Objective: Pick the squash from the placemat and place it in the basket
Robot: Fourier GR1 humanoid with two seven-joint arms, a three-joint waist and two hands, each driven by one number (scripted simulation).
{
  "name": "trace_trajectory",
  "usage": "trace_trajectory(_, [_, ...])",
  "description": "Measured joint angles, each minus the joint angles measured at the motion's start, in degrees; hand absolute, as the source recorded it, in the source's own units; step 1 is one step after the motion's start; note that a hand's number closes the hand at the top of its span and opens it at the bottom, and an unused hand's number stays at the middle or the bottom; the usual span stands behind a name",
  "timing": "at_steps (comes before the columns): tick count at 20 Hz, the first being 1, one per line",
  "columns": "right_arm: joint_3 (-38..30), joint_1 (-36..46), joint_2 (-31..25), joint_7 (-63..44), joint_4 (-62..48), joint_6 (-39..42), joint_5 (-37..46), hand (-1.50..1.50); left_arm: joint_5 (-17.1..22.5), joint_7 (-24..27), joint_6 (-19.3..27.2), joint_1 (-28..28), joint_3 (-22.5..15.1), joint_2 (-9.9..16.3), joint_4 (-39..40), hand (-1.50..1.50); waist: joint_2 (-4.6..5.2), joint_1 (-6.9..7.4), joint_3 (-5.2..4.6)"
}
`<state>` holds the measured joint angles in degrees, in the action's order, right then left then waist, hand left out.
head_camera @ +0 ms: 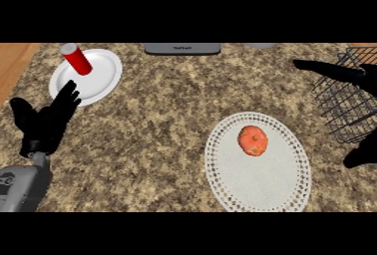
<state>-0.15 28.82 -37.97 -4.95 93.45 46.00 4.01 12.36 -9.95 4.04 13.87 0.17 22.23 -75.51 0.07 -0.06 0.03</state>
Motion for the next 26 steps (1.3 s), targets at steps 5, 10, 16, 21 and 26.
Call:
trace_trajectory(5, [2.63,-4.74,4.85,9.44,-2.67,-7.06,9.99,-1.5,-0.69,0.09,-0.61,-1.04,0.41,-0.73,-0.79,0.0,0.02,0.32,0.01])
trace_trajectory(10, [5.6,-6.44,11.55,14.98,-7.85,-14.37,16.04,-1.5,-1.29,-1.03,-0.91,-0.6,1.06,-1.01,-1.51,0.0,0.04,0.46,0.0])
trace_trajectory(16, [7.98,-5.32,16.58,17.68,-14.84,-18.69,22.05,-1.5,-2.72,-1.14,-1.2,-2.14,1.55,-2.21,-3.24,0.0,0.0,0.48,-0.02])
trace_trajectory(21, [10.06,-2.96,17.98,20.17,-22.48,-19.93,27.62,-1.5,-3.28,-2.12,-1.87,-1.32,2.53,-2.59,-2.91,0.0,0.03,0.5,-0.02])
trace_trajectory(26, [10.3,-2.58,18.37,24.39,-28.17,-22.25,32.33,-1.5,-3.73,-3.78,-3.02,-1.62,3.91,-2.3,-4.79,0.0,-0.01,0.42,-0.02])
